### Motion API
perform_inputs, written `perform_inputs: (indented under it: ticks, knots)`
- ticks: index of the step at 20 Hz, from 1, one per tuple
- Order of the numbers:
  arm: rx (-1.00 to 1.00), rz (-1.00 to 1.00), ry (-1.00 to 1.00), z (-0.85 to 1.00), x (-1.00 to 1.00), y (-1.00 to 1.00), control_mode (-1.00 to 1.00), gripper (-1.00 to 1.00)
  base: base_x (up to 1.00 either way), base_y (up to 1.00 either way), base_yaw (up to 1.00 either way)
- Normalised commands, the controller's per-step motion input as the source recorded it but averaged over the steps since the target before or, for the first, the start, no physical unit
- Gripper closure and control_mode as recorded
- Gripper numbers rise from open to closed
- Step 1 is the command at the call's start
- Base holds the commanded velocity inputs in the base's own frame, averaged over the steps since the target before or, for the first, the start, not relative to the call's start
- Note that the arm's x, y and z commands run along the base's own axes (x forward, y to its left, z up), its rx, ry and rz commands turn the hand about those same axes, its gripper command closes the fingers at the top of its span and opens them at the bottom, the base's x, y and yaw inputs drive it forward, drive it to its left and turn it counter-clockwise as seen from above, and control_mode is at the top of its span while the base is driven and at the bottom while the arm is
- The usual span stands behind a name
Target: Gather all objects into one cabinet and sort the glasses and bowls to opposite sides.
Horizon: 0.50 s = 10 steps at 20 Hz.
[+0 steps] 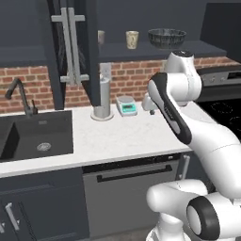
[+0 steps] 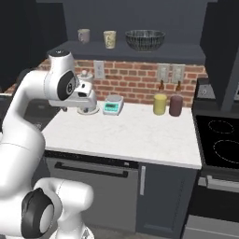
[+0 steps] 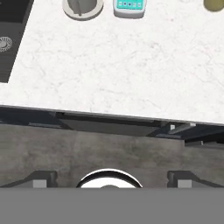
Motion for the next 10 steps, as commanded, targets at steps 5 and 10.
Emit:
perform_inputs:
  ticks: [5,10]
  knots:
    - [0.0,0.0,0.0,0.0,0.0,0.0,1.0,-1.0,-0.5,0.39,-0.05]
    - [0.0,0.0,0.0,0.0,0.0,0.0,1.0,-1.0,-0.82,0.17,0.0]
